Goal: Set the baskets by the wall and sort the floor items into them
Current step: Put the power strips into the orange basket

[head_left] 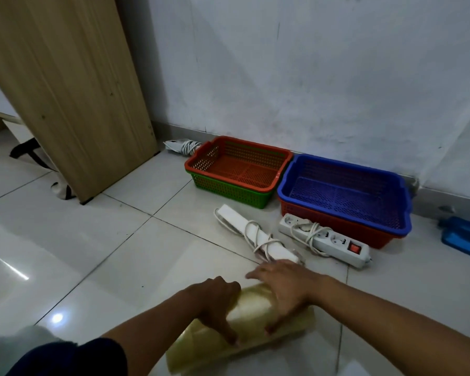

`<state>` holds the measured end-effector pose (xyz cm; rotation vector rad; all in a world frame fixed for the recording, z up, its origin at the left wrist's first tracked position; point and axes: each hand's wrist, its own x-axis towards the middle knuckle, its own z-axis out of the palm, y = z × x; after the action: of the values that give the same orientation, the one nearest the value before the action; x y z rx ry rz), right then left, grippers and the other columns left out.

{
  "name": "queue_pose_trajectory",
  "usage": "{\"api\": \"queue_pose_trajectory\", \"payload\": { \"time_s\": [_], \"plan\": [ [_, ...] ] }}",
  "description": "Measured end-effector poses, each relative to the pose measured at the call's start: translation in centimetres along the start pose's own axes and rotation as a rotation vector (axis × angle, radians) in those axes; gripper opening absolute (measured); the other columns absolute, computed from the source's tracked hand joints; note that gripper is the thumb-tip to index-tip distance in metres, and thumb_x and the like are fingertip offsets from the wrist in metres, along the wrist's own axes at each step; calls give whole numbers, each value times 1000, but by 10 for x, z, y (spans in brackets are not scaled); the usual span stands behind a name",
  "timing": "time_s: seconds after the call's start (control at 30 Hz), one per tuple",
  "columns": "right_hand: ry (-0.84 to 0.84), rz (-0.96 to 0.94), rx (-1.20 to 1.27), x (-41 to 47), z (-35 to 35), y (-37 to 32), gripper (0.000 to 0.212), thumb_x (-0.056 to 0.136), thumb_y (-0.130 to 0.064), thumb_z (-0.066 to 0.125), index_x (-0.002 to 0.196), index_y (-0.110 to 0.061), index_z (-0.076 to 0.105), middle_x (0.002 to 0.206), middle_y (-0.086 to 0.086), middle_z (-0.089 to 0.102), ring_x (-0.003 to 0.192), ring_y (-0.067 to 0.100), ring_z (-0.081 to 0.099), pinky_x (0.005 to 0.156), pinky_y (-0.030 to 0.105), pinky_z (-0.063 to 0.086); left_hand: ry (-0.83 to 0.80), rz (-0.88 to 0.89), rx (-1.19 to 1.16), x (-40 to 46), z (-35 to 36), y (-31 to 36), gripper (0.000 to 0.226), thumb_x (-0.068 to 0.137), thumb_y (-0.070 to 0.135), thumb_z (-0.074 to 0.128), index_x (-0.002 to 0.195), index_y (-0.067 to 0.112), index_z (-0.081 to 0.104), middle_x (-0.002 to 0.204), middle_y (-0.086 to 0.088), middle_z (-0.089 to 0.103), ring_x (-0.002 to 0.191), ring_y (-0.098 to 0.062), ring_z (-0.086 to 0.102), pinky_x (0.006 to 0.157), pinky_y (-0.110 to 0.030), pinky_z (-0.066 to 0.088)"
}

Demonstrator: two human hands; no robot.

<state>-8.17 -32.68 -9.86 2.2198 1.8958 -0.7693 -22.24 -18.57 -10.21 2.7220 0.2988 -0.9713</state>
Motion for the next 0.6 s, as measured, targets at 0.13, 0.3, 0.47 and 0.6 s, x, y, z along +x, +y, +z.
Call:
{"api": "queue_pose_trajectory", "payload": {
  "time_s": [0.13,0.3,0.47,0.6],
  "plan": [
    [34,43,-186,-4,22,-10,123,61,-57,79,150,-29,-2,141,17,36,125,34,38,107,47,31,58,29,59,4,-6,-6,107,60,54,78,145,24,19,133,-13,45,118,-29,46,95,-41,44],
    [259,165,-152,4,25,-3,117,60,-62,71,147,-35,-3,139,13,32,125,31,31,104,46,26,244,55,149,15,-20,-22,107,63,44,79,146,28,14,142,-10,41,126,-30,43,103,-45,39],
    [469,308,-146,20,8,15,112,59,-64,66,147,-37,3,137,15,34,121,32,33,97,45,28,542,129,204,38,-51,-39,105,65,45,74,148,28,13,153,-6,28,139,-26,28,116,-42,21],
    [538,483,-66,26,-8,28,112,55,-63,66,146,-37,6,133,11,38,119,30,36,97,45,28,709,30,248,53,-61,-46,97,75,44,65,150,23,7,159,-5,12,147,-21,10,119,-44,8]
  ]
}}
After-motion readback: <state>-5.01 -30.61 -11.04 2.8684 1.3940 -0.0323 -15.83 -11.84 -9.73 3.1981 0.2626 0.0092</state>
